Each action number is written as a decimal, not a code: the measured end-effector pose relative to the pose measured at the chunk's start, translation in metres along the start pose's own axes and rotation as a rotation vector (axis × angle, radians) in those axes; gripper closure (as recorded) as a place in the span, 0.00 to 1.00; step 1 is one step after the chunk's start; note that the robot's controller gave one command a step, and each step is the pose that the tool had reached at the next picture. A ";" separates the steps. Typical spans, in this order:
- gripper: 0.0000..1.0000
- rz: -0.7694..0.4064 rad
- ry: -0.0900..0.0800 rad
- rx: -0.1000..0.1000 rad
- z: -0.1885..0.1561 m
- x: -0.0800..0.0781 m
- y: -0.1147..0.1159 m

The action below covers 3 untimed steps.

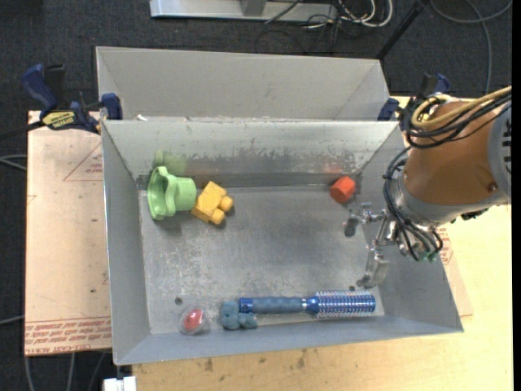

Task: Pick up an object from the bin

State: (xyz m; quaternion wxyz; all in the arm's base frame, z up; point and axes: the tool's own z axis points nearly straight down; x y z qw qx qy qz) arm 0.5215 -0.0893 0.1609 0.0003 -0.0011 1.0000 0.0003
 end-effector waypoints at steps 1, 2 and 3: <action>0.00 -0.332 -0.025 0.004 0.088 0.035 0.011; 1.00 -0.332 -0.004 0.000 0.091 0.041 0.011; 1.00 -0.375 -0.009 0.002 -0.048 0.038 0.027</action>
Offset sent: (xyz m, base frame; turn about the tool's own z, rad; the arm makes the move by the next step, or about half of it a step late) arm -0.0426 0.0094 -0.0909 -0.3331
